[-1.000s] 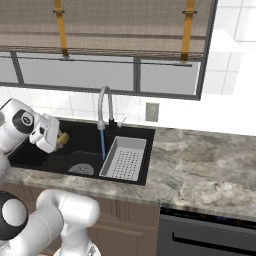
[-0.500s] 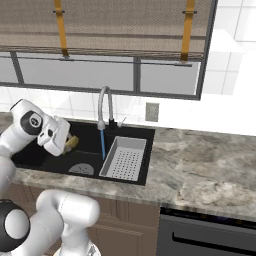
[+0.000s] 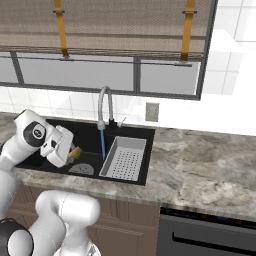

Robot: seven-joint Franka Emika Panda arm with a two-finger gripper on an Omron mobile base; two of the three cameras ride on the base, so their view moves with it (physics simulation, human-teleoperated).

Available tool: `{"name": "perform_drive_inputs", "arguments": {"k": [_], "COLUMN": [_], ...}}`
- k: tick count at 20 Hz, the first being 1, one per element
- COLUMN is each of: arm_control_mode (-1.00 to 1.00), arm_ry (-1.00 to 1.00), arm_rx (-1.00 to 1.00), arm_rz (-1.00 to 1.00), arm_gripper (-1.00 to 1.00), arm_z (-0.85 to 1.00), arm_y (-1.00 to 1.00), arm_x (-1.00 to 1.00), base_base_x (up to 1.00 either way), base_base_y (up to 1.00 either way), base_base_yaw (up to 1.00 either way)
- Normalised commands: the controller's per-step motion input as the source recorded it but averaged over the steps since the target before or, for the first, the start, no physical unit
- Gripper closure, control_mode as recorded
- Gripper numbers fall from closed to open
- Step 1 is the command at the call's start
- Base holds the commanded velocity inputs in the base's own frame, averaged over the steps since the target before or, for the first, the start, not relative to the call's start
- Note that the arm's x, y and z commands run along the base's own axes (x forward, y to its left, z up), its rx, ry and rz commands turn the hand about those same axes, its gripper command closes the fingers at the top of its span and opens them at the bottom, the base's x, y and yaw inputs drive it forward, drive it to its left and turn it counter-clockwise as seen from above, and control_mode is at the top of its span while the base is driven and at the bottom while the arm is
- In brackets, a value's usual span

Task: Soak the sponge with water for a few seconds and then drop it inside the sink.

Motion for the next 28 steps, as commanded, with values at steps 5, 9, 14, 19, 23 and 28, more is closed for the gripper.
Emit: {"name": "perform_drive_inputs", "arguments": {"k": [5,9,14,19,23,28], "arm_control_mode": [-1.00,-1.00,-1.00,-1.00,-1.00,-1.00], "arm_ry": [0.04,0.09,0.12,0.08,0.02,0.00], "arm_rx": [0.00,0.00,0.00,0.00,0.00,-0.02], "arm_rz": [0.00,0.00,0.00,0.00,0.00,0.00], "arm_gripper": [1.00,1.00,1.00,1.00,1.00,1.00], "arm_z": [-0.33,-0.26,-0.03,0.00,-0.01,-0.09], "arm_y": [0.00,0.00,0.00,0.00,0.00,0.04], "arm_x": [-0.03,0.16,0.42,0.43,0.19,0.18], "base_base_x": [0.00,0.00,0.00,0.00,0.00,0.00], "base_base_y": [0.00,0.00,0.00,0.00,0.00,0.00], "base_base_yaw": [0.00,0.00,0.00,0.00,0.00,0.00]}}
